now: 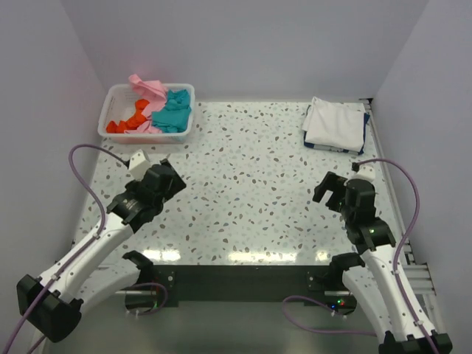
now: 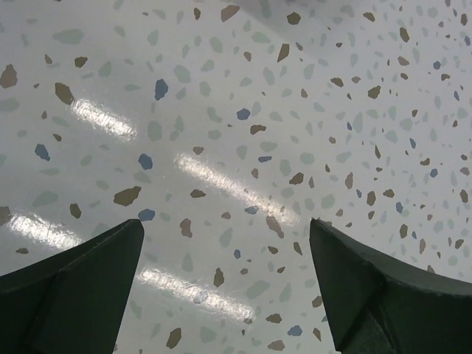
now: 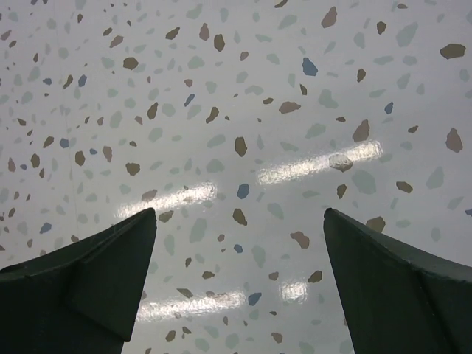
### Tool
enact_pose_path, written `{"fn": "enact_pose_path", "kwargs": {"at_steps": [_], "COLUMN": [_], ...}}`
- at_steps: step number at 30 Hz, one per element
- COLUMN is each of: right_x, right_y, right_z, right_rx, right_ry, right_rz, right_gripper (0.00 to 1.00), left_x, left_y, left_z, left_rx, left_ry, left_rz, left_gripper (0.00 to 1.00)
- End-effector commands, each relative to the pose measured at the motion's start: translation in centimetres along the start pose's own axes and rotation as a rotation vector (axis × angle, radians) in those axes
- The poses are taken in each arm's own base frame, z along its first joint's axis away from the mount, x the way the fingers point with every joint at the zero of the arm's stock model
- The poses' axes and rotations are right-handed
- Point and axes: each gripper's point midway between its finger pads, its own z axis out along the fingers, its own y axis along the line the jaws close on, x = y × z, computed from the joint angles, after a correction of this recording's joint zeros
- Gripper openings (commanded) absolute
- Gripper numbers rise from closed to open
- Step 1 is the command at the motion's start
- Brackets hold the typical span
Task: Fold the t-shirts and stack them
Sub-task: Grab the tshirt from the pile
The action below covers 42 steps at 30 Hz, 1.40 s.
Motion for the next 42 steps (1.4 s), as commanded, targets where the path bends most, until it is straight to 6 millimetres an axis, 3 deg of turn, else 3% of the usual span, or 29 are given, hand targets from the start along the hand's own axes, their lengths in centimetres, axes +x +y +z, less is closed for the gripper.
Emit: {"fn": "enact_pose_path", "kwargs": {"at_steps": [1,6,7,9,10,12,13,15,16,17,18,19,20,24,26,28,29,30,32,39,42], "right_x": [-1.4,-1.7,-1.7,-1.9,-2.0,-2.1,-2.0,-1.8,-1.7,-1.6,-1.6,-1.7,-1.7,-1.1,-1.0,-1.1,-1.0,-0.9,-0.9,-1.0,-0.9], "right_y": [0.6,1.0,1.1,1.2,1.2,0.9,0.8,0.7,0.7,0.8,0.8,0.7,0.7,1.1,1.0,0.9,0.9,1.0,0.9,0.8,0.8], "right_z": [-0.3,-0.5,-0.6,-0.8,-0.9,-1.0,-0.9,-0.8,-0.8,-0.7,-0.6,-0.6,-0.5,0.1,0.3,0.4,0.5,0.6,0.7,0.6,0.7], "right_rx": [-0.023,-0.058,-0.069,-0.076,-0.076,-0.063,-0.06,-0.059,-0.06,-0.06,-0.057,-0.054,-0.051,-0.063,-0.056,-0.046,-0.046,-0.048,-0.044,-0.037,-0.036], "right_ry": [-0.059,-0.094,-0.105,-0.12,-0.126,-0.137,-0.139,-0.131,-0.123,-0.118,-0.115,-0.113,-0.111,-0.08,-0.072,-0.068,-0.065,-0.06,-0.062,-0.066,-0.06], "right_rz": [0.037,0.06,0.065,0.068,0.07,0.07,0.067,0.063,0.061,0.054,0.053,0.045,0.044,0.041,0.038,0.036,0.034,0.035,0.036,0.033,0.03], "right_gripper": [0.99,0.99,0.99,0.99,0.99,0.99,0.99,0.99,0.99,0.99,0.99,0.99,0.99,0.99,0.99,0.99,0.99,0.99,0.99,0.99,0.99], "left_x": [-4.4,-7.0,-8.6,-9.7,-11.9,-12.9,-15.1,-15.5,-17.0,-16.2,-16.4,-17.6,-16.5,-17.1,-15.9,-16.3,-15.1,-15.7,-14.4,-14.0,-13.5], "left_y": [-2.9,-4.9,-5.4,-6.4,-7.5,-8.0,-8.4,-8.7,-9.3,-9.1,-9.2,-9.6,-9.3,-10.7,-10.6,-10.9,-10.5,-10.9,-10.5,-11.1,-11.4], "left_z": [-0.5,1.3,1.4,3.2,3.6,5.8,6.4,9.2,9.9,12.2,13.1,13.7,16.0,19.5,21.8,22.8,24.3,24.6,26.0,28.1,28.7], "left_rx": [0.051,0.035,0.044,0.047,0.092,0.086,0.102,0.102,0.133,0.109,0.106,0.119,0.099,0.139,0.124,0.11,0.089,0.094,0.076,0.097,0.114], "left_ry": [-0.122,-0.16,-0.167,-0.148,-0.168,-0.157,-0.18,-0.146,-0.15,-0.109,-0.094,-0.099,-0.053,-0.014,0.026,0.039,0.074,0.066,0.108,0.126,0.142], "left_rz": [-0.052,-0.054,-0.058,-0.042,-0.05,-0.037,-0.065,-0.048,-0.051,-0.032,-0.021,-0.011,0.011,0.065,0.098,0.113,0.121,0.122,0.126,0.116,0.109], "left_gripper": [1.0,1.0,1.0,1.0,1.0,1.0,1.0,1.0,1.0,1.0,1.0,1.0,1.0,1.0,1.0,1.0,1.0,1.0,1.0,1.0,0.94]}}
